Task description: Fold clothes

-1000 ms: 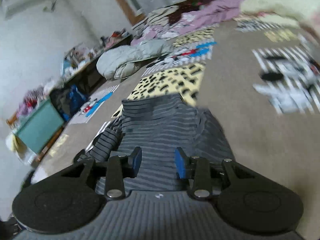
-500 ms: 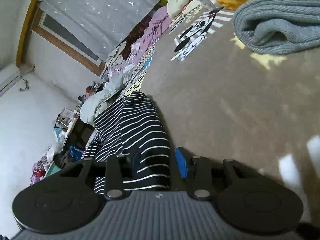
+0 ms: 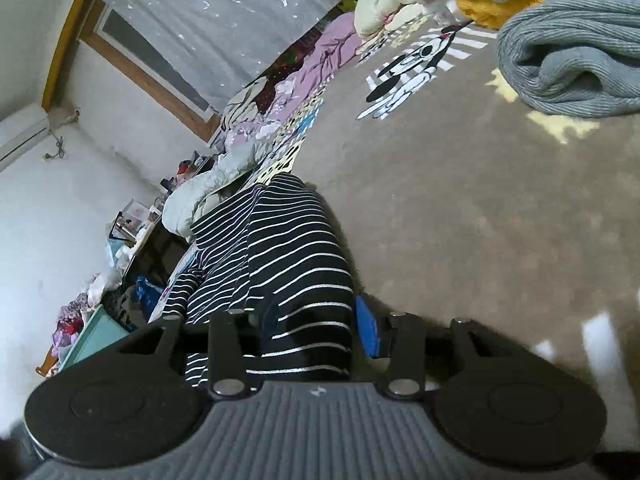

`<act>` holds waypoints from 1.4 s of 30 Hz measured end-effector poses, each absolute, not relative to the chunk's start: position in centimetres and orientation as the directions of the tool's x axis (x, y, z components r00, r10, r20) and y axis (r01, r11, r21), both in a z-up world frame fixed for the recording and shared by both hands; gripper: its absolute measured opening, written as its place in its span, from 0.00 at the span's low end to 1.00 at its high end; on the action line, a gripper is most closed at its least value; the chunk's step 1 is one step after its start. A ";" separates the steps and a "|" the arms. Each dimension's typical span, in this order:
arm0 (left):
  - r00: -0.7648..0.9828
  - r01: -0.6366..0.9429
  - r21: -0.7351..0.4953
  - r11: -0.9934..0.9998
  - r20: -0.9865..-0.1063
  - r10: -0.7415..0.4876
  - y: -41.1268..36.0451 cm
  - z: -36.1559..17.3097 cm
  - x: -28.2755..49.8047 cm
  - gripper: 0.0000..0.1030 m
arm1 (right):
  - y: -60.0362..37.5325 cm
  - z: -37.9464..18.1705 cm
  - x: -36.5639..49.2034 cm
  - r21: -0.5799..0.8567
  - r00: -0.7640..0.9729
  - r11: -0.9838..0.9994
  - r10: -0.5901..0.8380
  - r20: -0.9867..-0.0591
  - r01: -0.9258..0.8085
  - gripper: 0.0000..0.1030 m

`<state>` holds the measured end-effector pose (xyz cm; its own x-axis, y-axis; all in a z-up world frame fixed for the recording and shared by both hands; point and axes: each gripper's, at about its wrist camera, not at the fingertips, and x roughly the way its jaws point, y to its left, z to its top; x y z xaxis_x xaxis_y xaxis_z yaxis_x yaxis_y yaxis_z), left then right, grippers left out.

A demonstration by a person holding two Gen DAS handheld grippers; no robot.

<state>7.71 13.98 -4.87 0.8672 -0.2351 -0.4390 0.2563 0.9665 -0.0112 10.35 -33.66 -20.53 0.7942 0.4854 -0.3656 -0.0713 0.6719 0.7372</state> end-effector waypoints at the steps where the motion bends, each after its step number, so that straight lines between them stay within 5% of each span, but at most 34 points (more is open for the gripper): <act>1: 0.876 0.240 -0.048 0.969 -0.419 -0.238 15.3 -3.9 8.6 0.07 | -33.7 -20.6 10.4 0.736 0.794 0.672 0.487 -0.363 -0.076 0.42; 10: 0.926 0.133 -0.299 0.945 -0.302 -0.226 25.5 1.4 18.5 0.05 | -33.7 -20.9 10.6 0.730 0.800 0.675 0.495 -0.339 -0.108 0.42; 19: 0.946 0.005 -0.489 0.872 -0.281 -0.162 33.6 -0.4 24.5 0.05 | -33.8 -21.4 11.2 0.749 0.805 0.652 0.505 -0.312 -0.119 0.39; 22: 0.939 -0.104 -0.581 0.807 -0.324 -0.112 36.6 -3.5 24.8 0.04 | -34.0 -21.6 11.2 0.756 0.807 0.643 0.507 -0.305 -0.118 0.37; 27: 0.810 -0.423 -0.593 0.685 -0.587 -0.009 40.3 -12.4 25.5 0.05 | -34.2 -21.9 11.3 0.772 0.809 0.625 0.511 -0.291 -0.117 0.34; 28: 0.795 -0.447 -0.599 0.664 -0.606 -0.011 40.5 -13.7 24.9 0.08 | -34.2 -21.9 11.3 0.774 0.809 0.622 0.512 -0.289 -0.117 0.33; 32: 0.856 -0.389 -0.702 0.596 -0.514 -0.046 40.4 -15.1 21.6 0.49 | -34.3 -22.0 11.3 0.782 0.810 0.613 0.513 -0.284 -0.114 0.31; 35: 0.872 -0.379 -0.728 0.571 -0.487 -0.042 39.8 -15.3 20.5 0.51 | -34.4 -22.1 11.3 0.785 0.811 0.609 0.513 -0.281 -0.114 0.31; 37: 0.858 -0.399 -0.670 0.626 -0.513 -0.002 38.8 -14.9 20.8 0.43 | -34.4 -22.1 11.4 0.787 0.811 0.607 0.514 -0.280 -0.113 0.30; 39: 0.839 -0.418 -0.591 0.690 -0.543 0.043 37.8 -13.8 21.3 0.09 | -34.7 -22.2 11.6 0.788 0.810 0.605 0.515 -0.280 -0.113 0.30; 42: 0.866 -0.378 -0.566 0.733 -0.496 0.064 37.4 -11.2 20.5 0.06 | -35.1 -22.2 11.8 0.788 0.809 0.605 0.517 -0.280 -0.114 0.30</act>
